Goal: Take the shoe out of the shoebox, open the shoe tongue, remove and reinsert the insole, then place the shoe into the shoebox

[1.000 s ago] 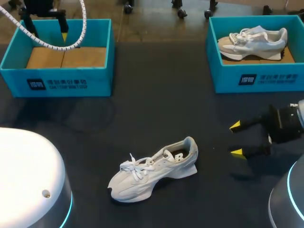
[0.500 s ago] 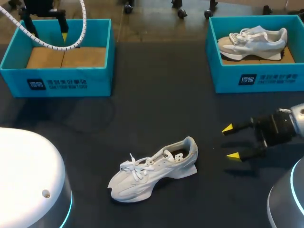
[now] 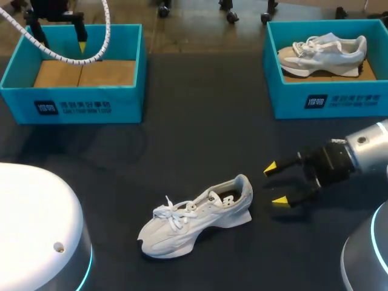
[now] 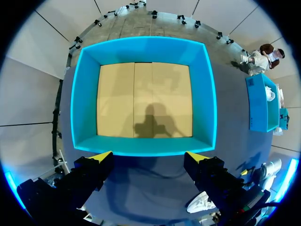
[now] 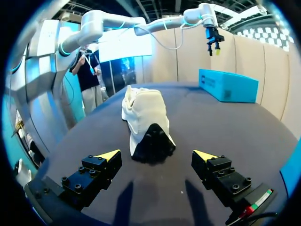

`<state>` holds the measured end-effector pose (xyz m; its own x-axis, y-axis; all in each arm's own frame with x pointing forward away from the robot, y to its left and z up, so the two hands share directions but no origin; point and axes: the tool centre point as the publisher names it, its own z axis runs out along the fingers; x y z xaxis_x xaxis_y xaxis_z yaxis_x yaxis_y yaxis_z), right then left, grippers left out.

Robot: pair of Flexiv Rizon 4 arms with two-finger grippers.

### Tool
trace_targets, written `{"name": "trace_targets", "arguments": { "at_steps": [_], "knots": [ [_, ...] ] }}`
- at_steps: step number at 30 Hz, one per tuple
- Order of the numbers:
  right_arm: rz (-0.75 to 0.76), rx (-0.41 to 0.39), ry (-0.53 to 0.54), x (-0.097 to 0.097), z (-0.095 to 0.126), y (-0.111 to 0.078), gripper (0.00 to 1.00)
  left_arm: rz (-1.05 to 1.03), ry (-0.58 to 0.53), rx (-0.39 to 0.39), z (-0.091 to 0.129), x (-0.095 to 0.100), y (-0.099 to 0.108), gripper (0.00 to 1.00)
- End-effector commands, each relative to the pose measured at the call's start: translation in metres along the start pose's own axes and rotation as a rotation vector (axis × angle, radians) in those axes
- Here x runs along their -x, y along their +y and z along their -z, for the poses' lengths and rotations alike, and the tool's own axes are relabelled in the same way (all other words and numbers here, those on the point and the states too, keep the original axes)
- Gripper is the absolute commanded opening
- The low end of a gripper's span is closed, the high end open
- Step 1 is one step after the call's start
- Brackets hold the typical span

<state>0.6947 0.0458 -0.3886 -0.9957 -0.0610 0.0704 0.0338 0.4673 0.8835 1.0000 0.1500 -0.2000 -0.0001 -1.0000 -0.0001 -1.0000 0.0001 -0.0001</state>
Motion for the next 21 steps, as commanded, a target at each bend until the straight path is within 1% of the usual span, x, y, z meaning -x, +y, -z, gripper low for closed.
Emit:
{"name": "trace_targets", "arguments": {
  "at_steps": [1,7,13,21],
  "knots": [
    [0.014,0.006,0.016,0.006,-0.018,0.002,1.0,0.0,0.0,0.0,0.0,0.0,0.0,1.0],
    [0.026,0.011,0.043,0.007,-0.036,0.006,1.0,0.0,0.0,0.0,0.0,0.0,0.0,1.0],
    [0.023,0.018,0.074,0.004,-0.052,0.005,1.0,0.0,0.0,0.0,0.0,0.0,0.0,1.0],
    [0.019,0.028,0.081,0.0,-0.061,0.005,1.0,0.0,0.0,0.0,0.0,0.0,0.0,1.0]
  ]
}}
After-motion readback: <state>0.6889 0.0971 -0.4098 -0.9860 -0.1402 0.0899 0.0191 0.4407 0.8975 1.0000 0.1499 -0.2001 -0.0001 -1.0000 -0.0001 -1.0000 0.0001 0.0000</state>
